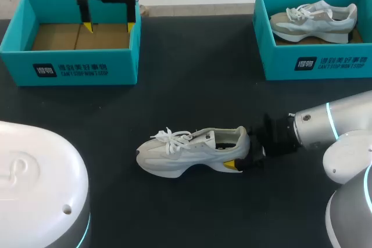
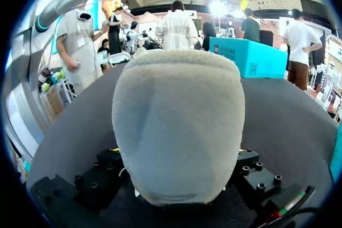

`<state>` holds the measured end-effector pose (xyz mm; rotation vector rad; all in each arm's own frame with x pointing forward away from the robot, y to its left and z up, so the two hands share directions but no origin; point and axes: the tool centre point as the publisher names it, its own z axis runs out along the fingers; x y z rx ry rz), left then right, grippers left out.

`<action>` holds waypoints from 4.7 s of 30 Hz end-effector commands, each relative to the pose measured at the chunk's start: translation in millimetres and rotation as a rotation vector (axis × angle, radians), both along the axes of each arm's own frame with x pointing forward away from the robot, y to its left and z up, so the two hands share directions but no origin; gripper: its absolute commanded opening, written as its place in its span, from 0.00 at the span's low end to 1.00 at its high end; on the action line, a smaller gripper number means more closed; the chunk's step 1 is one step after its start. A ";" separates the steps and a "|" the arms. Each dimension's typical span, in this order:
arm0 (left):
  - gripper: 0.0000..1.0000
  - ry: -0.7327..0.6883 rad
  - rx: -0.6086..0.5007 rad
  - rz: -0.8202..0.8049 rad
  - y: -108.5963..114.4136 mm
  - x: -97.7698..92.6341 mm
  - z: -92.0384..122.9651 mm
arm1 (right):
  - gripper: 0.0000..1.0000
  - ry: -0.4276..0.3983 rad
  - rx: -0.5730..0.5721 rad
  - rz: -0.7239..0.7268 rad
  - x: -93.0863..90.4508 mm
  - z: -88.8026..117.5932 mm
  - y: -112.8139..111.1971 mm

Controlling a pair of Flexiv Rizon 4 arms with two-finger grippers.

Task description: Take the shoe out of the shoebox, open the shoe tongue, remove and reinsert the insole, then place the shoe into the shoebox

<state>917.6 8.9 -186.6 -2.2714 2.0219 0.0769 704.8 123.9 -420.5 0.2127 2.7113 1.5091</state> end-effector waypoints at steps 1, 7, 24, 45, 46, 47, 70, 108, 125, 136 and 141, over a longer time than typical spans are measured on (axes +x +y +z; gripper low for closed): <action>1.00 0.001 -0.003 0.000 1.4 0.0 0.6 | 0.00 0.000 -0.003 -0.003 0.4 -6.3 6.0; 1.00 0.001 -0.003 0.000 1.4 0.0 0.6 | 0.00 0.000 -0.003 -0.003 0.4 -6.3 6.0; 1.00 -0.022 -0.043 0.021 -80.3 -113.1 -25.7 | 0.00 0.000 -0.003 -0.003 0.4 -6.3 6.0; 1.00 0.078 -0.017 0.011 -164.7 -205.7 -78.5 | 0.00 0.000 -0.003 -0.003 0.4 -6.3 6.0; 1.00 0.075 -0.013 -0.002 -169.1 -208.2 -80.7 | 0.00 0.000 -0.003 -0.003 0.4 -6.3 6.0; 1.00 0.072 -0.002 -0.009 -171.8 -209.6 -82.3 | 0.00 0.000 -0.003 -0.003 0.4 -6.3 6.0; 1.00 0.101 0.087 -0.101 -220.3 -220.4 -135.2 | 0.00 0.000 -0.003 -0.003 0.4 -6.3 6.0; 0.45 0.153 0.195 -0.020 -166.6 -244.8 -145.1 | 0.00 0.000 -0.003 -0.003 0.4 -6.3 6.0; 0.00 0.157 0.148 0.056 -139.5 -248.8 -135.3 | 0.00 0.000 -0.003 -0.003 0.4 -6.3 6.0; 0.00 0.213 0.193 0.142 -115.4 -256.3 -156.3 | 0.00 0.000 -0.003 -0.003 0.4 -6.3 6.0; 0.18 0.229 0.217 0.161 -112.0 -259.0 -165.4 | 0.00 0.000 -0.003 -0.003 0.4 -6.3 6.0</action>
